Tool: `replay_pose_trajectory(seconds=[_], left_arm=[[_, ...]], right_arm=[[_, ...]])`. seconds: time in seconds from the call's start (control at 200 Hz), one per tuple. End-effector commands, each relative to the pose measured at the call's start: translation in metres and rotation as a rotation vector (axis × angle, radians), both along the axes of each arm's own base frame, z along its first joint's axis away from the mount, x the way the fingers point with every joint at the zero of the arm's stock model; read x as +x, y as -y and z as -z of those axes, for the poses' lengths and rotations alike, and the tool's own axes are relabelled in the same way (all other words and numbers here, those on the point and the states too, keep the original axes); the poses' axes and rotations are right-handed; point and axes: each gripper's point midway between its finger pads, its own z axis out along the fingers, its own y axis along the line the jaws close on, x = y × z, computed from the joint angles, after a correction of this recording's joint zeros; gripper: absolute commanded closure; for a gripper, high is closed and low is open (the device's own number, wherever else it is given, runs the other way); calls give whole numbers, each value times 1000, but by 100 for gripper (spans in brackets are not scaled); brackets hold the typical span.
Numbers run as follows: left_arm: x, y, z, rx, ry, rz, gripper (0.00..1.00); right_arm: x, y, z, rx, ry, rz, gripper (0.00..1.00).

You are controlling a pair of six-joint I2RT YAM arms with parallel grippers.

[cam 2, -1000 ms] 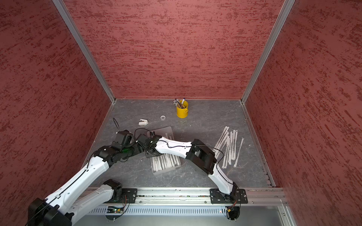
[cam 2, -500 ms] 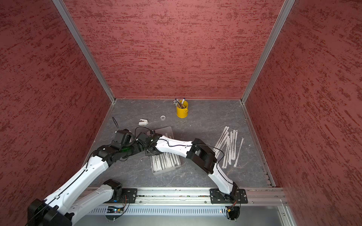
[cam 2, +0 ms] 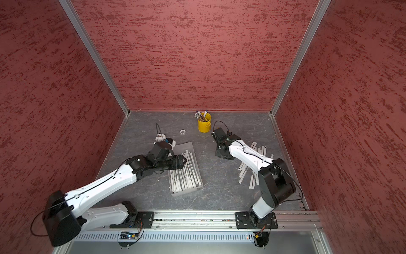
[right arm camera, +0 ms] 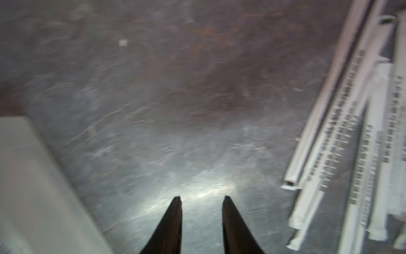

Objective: Put the straws into the storage box
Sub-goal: Pick up the straw from the center of the board.

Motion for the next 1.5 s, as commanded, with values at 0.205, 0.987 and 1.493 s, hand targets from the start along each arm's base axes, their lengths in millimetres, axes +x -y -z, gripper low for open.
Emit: replay_pose_trajectory(seconds=[0.205,0.987,1.493], left_arm=[[10,75,5,-22,-2,139,13],[13,56,18,-2,-20,102,12],[13,-28,16,41,-23,-94,12]], right_arm=[[38,105,20,-72,49,259,47],[58,89,77,-31,-50,175,84],[21,-28,63,-21,-48,-163,94]])
